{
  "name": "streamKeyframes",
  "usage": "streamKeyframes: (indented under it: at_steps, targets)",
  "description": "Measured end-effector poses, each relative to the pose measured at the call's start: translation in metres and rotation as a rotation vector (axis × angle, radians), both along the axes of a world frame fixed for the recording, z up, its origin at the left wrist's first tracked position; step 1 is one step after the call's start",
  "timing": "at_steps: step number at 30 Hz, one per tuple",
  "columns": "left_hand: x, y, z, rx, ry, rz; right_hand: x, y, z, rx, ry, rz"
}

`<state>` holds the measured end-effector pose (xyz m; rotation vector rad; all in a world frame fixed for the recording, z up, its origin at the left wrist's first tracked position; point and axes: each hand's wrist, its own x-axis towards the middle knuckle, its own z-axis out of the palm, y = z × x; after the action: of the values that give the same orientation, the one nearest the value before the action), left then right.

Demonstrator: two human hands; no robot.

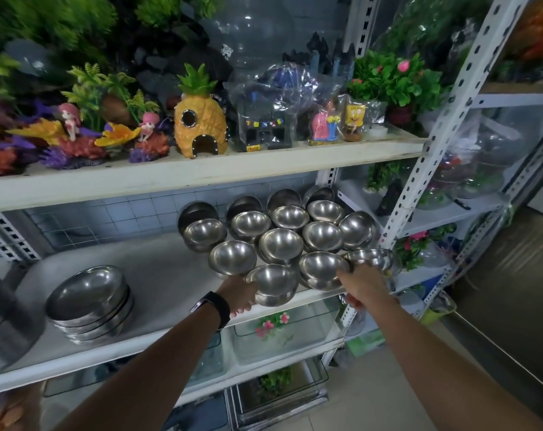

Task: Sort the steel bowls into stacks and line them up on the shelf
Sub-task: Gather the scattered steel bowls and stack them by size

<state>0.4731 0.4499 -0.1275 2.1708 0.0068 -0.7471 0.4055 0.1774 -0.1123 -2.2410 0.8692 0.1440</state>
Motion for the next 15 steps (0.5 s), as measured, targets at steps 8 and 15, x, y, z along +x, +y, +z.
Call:
streamKeyframes:
  at_steps: [8,15]
  targets:
    - [-0.01,0.013,0.002,-0.117,-0.01,0.084,0.013,0.01,-0.036,0.375,-0.14,-0.206]
    - [-0.005,0.02,0.007,-0.114,-0.199,0.093,0.012,0.023,-0.038,0.504,-0.274,-0.267]
